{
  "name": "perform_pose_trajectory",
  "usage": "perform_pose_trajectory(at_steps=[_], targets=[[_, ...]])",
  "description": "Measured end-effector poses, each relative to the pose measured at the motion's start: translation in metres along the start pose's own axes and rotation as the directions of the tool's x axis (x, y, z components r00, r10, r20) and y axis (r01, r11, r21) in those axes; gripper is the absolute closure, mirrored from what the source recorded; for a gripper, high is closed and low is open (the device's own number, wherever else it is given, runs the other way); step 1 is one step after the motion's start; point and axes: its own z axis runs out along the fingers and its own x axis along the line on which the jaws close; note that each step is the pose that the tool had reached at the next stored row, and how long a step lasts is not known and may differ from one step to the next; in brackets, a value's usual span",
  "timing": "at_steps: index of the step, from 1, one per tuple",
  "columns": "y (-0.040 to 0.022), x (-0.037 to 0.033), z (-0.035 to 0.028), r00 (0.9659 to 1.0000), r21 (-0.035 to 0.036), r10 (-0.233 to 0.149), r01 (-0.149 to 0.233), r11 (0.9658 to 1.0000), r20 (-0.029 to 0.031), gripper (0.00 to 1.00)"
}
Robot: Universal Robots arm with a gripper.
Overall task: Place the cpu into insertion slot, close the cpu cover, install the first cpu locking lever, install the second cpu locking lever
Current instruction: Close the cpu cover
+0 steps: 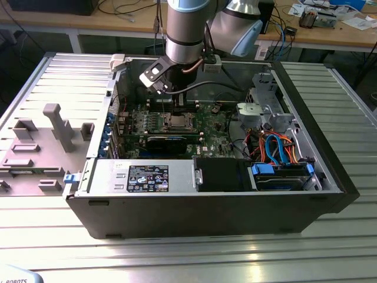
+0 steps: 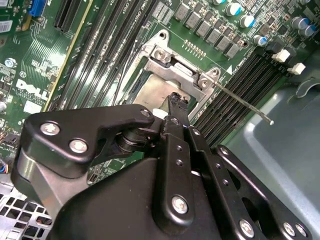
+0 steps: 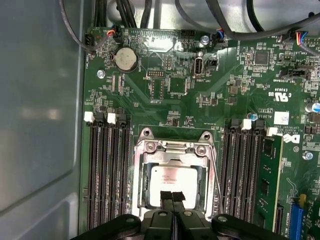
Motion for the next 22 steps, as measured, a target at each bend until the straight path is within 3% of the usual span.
perform_pose_trajectory(at_steps=[8, 15, 16, 17, 18, 20, 22], targets=[[-0.0035, -0.0001, 0.0068, 1.0000, 0.0000, 0.000, 0.000, 1.0000, 0.0001, 0.89], [-0.0117, -0.0003, 0.0230, 1.0000, 0.0005, 0.000, 0.000, 1.0000, 0.0005, 0.89], [-0.0068, -0.0004, 0.0213, 1.0000, 0.0020, 0.000, 0.000, 1.0000, -0.0006, 0.89], [-0.0025, -0.0002, 0.0092, 1.0000, 0.0112, 0.000, 0.000, 0.9999, -0.0008, 0.89], [0.0087, -0.0007, 0.0043, 1.0000, 0.0371, 0.002, -0.001, 0.9993, -0.0026, 0.89], [0.0085, -0.0005, -0.0015, 1.0000, 0.0370, 0.001, -0.001, 0.9993, -0.0028, 0.89], [0.0084, -0.0004, -0.0032, 1.0000, 0.0371, 0.001, -0.001, 0.9993, -0.0027, 0.89]])
